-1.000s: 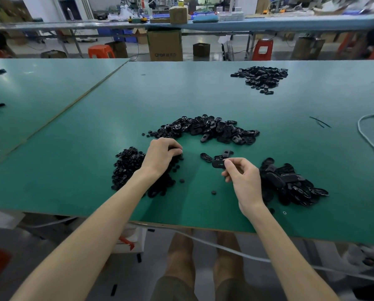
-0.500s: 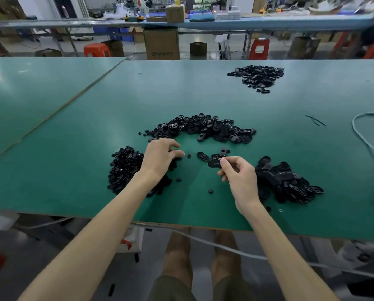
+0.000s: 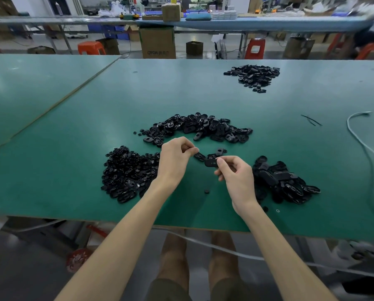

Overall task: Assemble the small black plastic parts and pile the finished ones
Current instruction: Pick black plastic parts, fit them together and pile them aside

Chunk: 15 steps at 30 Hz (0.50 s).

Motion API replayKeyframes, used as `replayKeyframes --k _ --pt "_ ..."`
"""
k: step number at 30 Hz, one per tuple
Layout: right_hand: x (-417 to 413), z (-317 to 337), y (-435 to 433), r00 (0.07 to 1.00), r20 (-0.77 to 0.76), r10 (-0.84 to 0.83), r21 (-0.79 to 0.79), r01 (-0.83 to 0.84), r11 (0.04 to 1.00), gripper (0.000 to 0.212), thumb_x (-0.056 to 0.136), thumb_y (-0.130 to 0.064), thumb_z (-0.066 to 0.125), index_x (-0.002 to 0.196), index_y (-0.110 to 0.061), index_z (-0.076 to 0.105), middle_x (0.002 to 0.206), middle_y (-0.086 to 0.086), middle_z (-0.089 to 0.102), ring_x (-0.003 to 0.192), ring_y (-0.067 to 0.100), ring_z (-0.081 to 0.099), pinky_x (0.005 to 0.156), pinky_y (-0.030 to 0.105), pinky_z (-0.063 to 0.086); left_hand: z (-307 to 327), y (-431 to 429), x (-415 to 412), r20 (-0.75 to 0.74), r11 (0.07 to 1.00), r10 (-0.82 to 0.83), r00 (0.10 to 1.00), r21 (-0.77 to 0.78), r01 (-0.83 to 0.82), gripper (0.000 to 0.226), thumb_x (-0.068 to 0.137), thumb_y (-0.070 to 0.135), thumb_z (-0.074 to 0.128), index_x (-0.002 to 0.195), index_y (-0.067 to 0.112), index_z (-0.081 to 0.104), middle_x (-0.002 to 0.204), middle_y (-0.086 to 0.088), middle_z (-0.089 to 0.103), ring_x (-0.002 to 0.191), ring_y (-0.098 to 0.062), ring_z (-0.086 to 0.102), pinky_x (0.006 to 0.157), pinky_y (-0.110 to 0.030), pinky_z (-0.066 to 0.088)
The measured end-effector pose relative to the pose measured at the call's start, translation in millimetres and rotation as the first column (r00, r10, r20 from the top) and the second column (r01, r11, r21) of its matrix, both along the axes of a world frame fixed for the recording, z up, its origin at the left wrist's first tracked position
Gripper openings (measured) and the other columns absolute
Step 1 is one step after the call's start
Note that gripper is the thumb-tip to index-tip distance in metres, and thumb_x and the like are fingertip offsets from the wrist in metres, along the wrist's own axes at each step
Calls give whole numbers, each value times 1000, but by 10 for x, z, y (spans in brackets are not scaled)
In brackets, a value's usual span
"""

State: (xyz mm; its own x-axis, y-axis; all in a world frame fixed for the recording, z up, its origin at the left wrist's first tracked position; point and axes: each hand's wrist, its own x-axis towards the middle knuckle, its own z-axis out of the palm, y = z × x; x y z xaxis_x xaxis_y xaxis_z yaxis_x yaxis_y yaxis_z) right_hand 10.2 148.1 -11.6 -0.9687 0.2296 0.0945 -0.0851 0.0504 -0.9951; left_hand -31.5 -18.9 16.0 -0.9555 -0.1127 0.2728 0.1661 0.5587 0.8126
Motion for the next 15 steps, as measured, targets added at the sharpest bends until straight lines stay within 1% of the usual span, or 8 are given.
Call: replayKeyframes --k 4,8,10,13,15 --pt "-4 -1 -5 1000 -5 -5 -4 5 1000 7 101 -13 65 99 -9 71 78 5 71 62 3 64 61 19 51 -75 43 42 -27 997 -31 999 67 33 7 93 13 74 89 19 74 76 9 70 64 -4 63 68 -12 47" --pt "-12 -13 -5 1000 1 -16 -2 16 1000 8 102 -15 65 100 -10 71 73 2 71 63 8 64 64 24 52 -195 105 126 -60 991 -104 993 84 109 12 95 10 70 99 18 78 74 11 72 69 -2 68 75 -8 48" --pt "-12 -17 -7 1000 -2 -22 -4 22 1000 8 102 -16 65 100 -11 70 73 1 71 64 8 65 64 24 52 -206 89 140 -85 979 -111 990 162 123 10 94 12 73 99 18 79 72 9 74 69 -5 70 76 -12 50" --pt "-8 -15 -7 1000 -3 -27 -17 27 999 8 102 -16 65 100 -11 70 71 -1 71 64 7 66 63 24 53 -193 23 134 -61 938 -112 992 324 126 8 90 16 78 98 16 80 75 3 76 69 -12 72 74 -18 52" --pt "-9 -19 -7 1000 0 -22 -20 22 1000 8 102 -17 65 99 -12 70 70 -2 71 65 8 66 64 24 53 -197 -2 138 -59 919 -106 993 376 121 9 89 17 80 97 16 80 79 0 77 69 -15 72 75 -22 54"
